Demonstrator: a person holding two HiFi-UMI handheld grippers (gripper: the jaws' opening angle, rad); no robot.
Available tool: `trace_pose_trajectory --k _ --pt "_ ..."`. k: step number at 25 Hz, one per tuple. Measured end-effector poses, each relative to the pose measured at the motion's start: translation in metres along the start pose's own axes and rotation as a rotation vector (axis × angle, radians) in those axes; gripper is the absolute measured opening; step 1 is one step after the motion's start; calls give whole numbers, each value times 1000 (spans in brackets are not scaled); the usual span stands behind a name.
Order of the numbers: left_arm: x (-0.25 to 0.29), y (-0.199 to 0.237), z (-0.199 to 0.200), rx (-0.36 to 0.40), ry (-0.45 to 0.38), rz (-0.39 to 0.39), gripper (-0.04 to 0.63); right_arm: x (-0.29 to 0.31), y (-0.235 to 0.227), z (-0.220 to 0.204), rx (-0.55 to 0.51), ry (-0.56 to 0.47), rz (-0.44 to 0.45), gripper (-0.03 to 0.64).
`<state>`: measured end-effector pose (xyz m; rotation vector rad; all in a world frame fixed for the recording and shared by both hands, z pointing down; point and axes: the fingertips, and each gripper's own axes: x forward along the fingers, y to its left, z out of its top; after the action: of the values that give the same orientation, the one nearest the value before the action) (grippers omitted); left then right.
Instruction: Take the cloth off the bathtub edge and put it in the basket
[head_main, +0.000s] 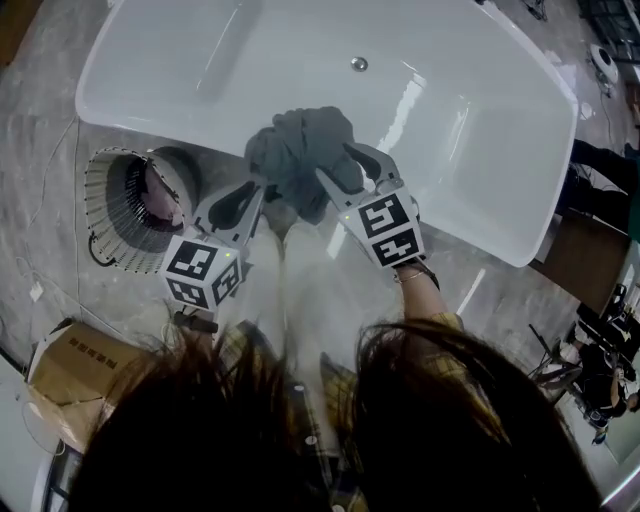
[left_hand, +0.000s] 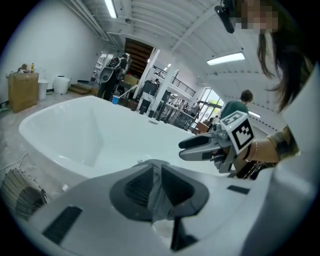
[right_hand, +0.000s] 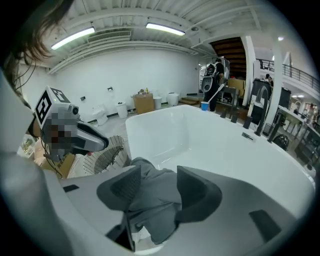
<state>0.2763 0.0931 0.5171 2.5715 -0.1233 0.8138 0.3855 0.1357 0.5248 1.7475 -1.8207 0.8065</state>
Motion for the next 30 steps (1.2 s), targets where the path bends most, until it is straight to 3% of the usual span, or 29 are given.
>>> trace_pose_trajectory --k 3,5,8,12,22,30 --pt "12 8 -23 21 49 -3 51 17 3 -17 -10 41 25 278" --pt "21 12 -41 8 90 -22 130 26 5 -26 -31 60 33 304" --pt "33 13 -69 -19 140 -57 176 36 9 -37 -56 79 42 344" --pt "51 9 -108 -39 211 -98 316 47 11 -51 -37 102 63 373" --pt "104 8 -182 -41 402 -115 367 75 7 -85 -2 239 127 407" --pt "130 2 -211 9 481 -178 373 90 9 -94 16 287 216 410"
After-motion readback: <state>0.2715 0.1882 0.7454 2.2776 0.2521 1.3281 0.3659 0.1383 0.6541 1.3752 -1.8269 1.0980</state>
